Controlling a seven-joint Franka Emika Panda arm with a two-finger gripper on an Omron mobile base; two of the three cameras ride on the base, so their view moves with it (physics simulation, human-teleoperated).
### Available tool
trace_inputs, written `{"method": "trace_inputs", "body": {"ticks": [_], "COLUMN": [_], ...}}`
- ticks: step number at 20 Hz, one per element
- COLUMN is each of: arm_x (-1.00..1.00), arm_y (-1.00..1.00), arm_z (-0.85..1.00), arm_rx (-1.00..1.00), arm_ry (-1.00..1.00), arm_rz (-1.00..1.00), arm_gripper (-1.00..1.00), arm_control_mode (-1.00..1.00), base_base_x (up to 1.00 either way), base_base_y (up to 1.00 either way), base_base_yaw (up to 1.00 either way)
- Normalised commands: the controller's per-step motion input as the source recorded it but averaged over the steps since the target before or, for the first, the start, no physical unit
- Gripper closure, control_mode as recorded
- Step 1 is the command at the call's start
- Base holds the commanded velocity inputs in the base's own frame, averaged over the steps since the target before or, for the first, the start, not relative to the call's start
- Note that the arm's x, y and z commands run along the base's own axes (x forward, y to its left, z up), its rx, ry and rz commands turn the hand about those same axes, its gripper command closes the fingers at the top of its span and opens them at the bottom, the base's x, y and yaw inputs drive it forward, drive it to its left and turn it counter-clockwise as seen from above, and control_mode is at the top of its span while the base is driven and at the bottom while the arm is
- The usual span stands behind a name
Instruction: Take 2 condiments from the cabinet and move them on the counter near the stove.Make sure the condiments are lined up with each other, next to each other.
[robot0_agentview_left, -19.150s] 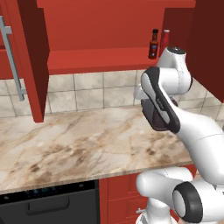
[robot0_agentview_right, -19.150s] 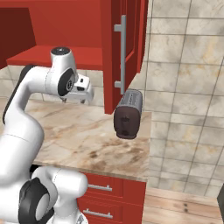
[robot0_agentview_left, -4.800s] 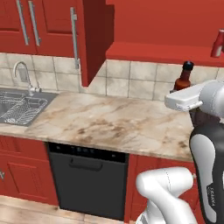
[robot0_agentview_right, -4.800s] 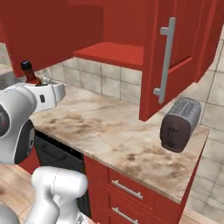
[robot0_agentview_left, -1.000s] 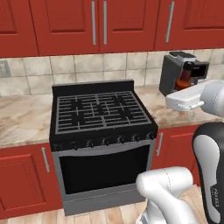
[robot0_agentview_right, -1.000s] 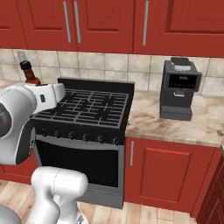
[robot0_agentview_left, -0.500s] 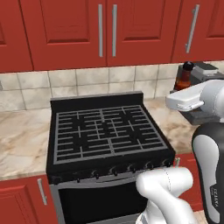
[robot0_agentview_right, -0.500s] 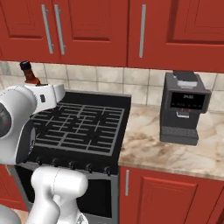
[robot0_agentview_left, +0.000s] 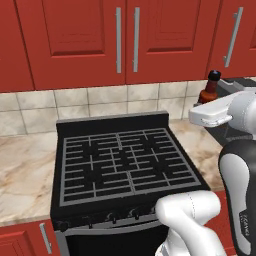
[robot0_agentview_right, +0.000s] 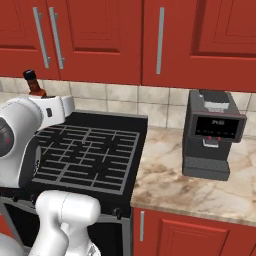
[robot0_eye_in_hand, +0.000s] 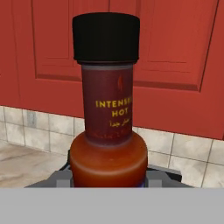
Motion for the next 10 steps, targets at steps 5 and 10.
{"method": "trace_inputs", "body": {"ticks": [5,10], "arm_x": [0.00,0.00], "arm_y": [0.00,0.00], "arm_z": [0.00,0.00], "arm_rx": [0.00,0.00], "arm_ry": [0.00,0.00], "arm_rz": [0.00,0.00], "arm_gripper": [1.00,1.00], "arm_control_mode": [1.00,1.00], "base_base_x": [0.16,0.01], "base_base_y": [-0.07,0.00], "base_base_yaw": [0.00,0.00]}}
